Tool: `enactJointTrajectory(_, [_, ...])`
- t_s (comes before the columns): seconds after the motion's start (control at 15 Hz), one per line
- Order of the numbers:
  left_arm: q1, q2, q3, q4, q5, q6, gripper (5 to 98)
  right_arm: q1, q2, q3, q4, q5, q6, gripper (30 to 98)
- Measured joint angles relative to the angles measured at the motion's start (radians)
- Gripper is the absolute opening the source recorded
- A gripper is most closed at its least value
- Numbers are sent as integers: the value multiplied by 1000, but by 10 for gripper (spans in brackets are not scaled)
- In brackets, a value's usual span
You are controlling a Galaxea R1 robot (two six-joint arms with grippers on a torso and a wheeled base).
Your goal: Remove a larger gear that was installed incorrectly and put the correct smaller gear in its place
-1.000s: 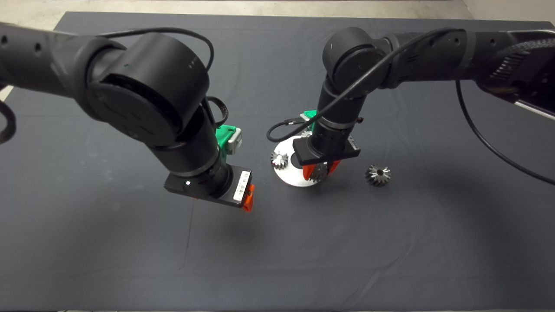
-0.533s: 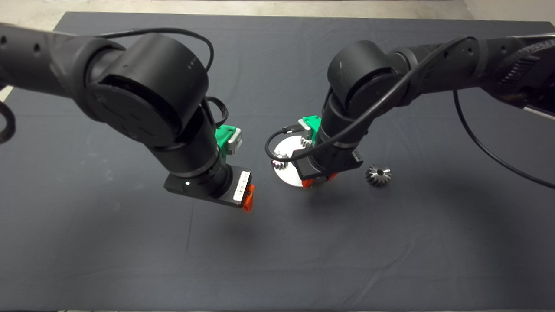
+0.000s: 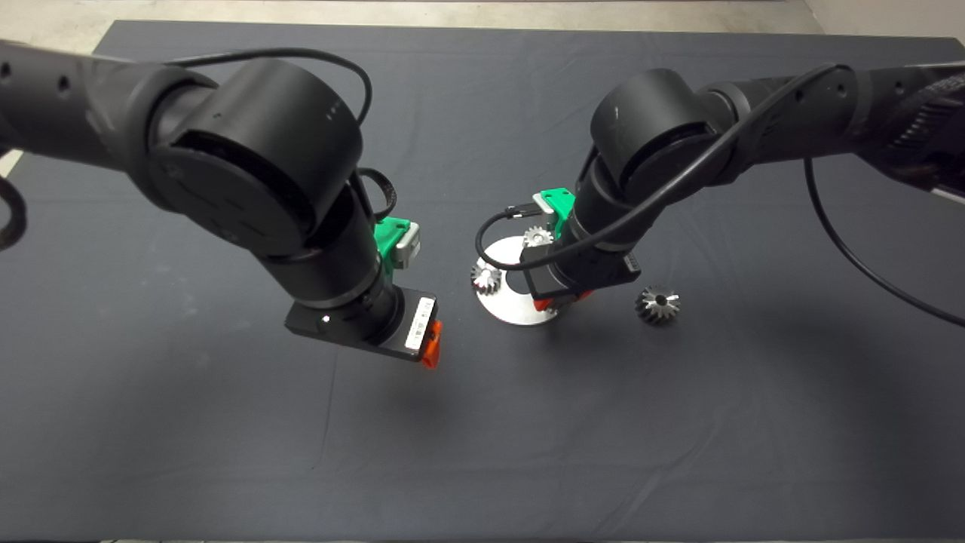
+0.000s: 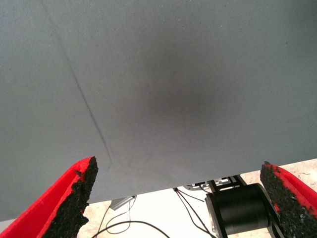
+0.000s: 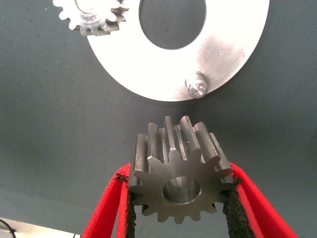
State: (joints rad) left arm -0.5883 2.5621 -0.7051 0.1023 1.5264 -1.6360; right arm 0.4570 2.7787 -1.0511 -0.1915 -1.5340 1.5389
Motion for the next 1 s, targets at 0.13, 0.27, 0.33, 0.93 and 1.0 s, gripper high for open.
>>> enactJointTrajectory(0.13, [0, 0, 0, 7, 0, 0, 839, -7, -3, -6, -13, -1, 0, 361])
enactJointTrajectory(0.27, [0, 0, 0, 17, 0, 0, 839, -34, -6, -22, -38, 0, -3, 362])
enactJointTrajectory(0.33, [0, -2, 0, 18, 0, 0, 839, -48, -9, -29, -51, 1, -5, 362])
enactJointTrajectory(0.93, [0, -2, 0, 23, 0, 0, 839, -78, -28, -91, -100, 0, -67, 361])
enactJointTrajectory(1.0, [0, -2, 0, 23, 0, 0, 839, -79, -28, -99, -103, 0, -73, 361])
